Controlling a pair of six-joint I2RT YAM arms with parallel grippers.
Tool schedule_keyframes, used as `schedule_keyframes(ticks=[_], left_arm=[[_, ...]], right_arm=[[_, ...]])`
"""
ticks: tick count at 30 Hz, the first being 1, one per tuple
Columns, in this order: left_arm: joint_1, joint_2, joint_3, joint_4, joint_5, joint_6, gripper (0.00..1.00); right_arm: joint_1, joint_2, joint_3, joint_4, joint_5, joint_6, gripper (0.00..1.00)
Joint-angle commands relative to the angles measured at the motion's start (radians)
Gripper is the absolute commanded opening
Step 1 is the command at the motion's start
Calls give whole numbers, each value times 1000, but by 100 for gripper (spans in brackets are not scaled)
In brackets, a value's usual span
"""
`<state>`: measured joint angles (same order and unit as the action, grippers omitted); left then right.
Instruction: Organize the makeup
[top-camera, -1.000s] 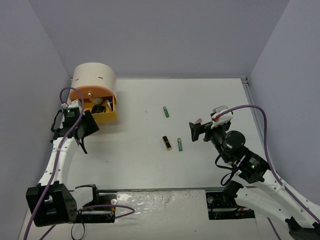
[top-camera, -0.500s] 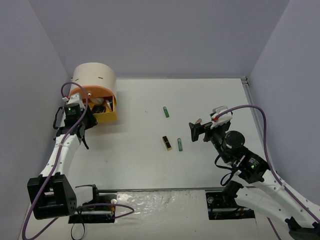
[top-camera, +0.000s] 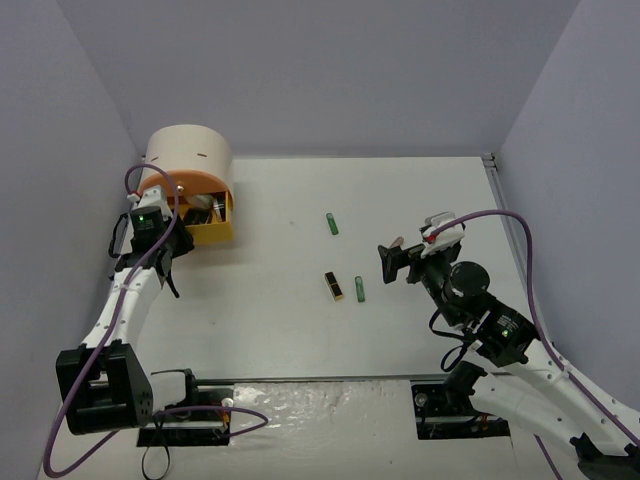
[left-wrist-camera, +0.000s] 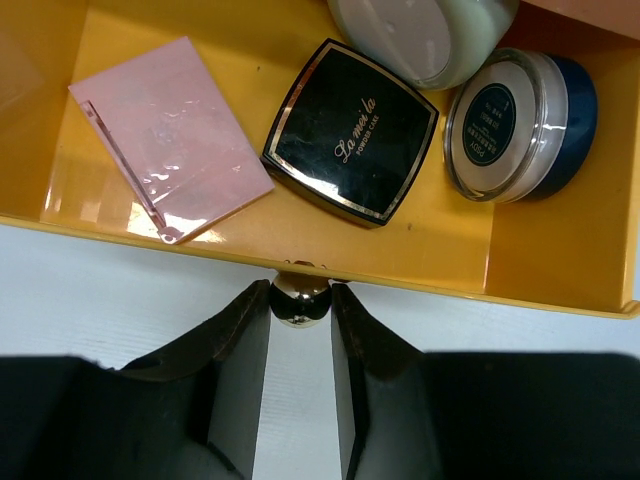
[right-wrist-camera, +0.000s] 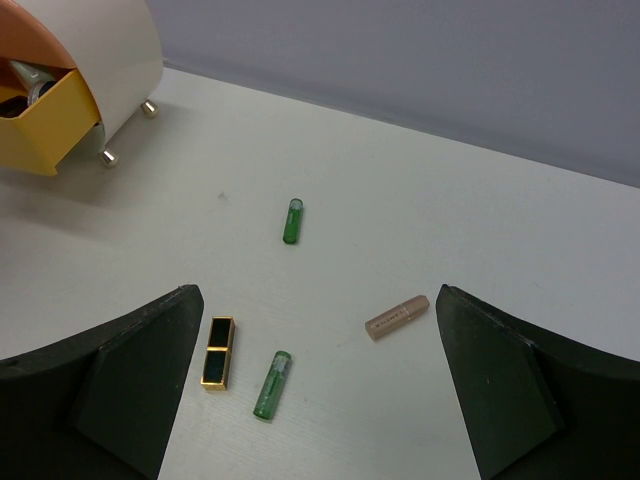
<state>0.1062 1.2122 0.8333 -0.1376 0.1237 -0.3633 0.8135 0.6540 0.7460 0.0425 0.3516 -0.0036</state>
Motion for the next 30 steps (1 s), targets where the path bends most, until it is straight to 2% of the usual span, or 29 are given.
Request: schedule_keyframes(ticks=[1,5,30], left_arm=[[-8,-16,20,112,24,-13,12],[-10,-27,28,114,27,-28,0],[-41,47,120,195,-61,-86,0]], right_arm=[[7,-2,4,82,27,-9,100],[7,-4,4,83,27,-9,100],[7,10,6,82,32,-12,100]])
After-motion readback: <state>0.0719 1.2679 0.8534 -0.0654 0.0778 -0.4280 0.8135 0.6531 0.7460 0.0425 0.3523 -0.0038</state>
